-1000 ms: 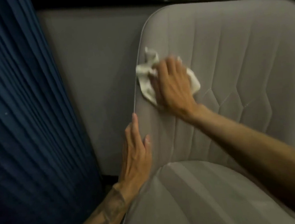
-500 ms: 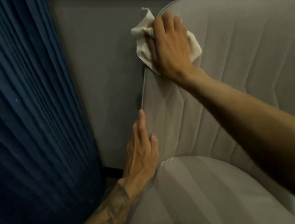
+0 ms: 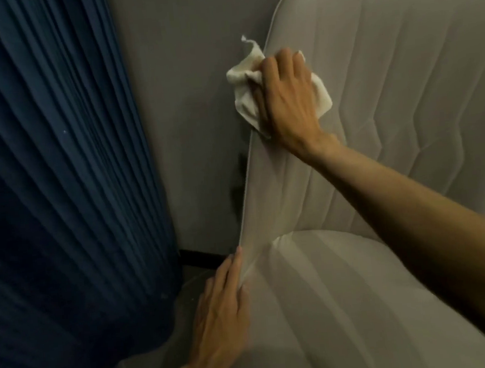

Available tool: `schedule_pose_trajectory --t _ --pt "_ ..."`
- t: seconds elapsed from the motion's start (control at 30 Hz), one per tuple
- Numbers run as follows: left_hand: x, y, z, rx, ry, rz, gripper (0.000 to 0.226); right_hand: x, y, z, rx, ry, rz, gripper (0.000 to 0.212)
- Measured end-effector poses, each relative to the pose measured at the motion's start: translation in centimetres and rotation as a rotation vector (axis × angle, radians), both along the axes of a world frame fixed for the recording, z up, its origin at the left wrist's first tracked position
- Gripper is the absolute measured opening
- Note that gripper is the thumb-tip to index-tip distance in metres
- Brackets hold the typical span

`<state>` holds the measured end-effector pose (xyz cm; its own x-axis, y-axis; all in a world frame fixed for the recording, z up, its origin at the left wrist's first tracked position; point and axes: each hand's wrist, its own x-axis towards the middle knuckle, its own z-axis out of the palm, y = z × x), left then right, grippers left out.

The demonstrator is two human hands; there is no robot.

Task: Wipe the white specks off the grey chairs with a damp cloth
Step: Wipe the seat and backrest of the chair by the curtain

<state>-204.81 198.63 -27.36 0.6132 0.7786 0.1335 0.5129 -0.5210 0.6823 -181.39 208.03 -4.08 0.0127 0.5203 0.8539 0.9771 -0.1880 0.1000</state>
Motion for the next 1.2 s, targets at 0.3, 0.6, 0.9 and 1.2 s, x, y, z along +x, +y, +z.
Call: schedule_pose_trajectory --t 0.3,0.6,0.9,1.2 --pt "-0.2 -0.7 -0.6 0.038 0.099 0.091 0.056 -4.6 -10.6 -19.0 -0.547 0.023 0.320 0.029" --pt "0.0 -0.8 -0.5 0.045 0.071 0.069 0.063 -1.8 -11.4 -21.1 -0.643 0.393 -0.021 0.028" --pt "-0.2 -1.4 0.0 0.052 0.041 0.067 0.064 -1.8 -12.9 -21.7 -0.772 0.434 -0.052 0.036" --pt "-3.9 -2.8 -0.2 -0.072 0.016 0.018 0.056 -7.4 -16.1 -22.0 -0.765 0.447 0.167 0.028"
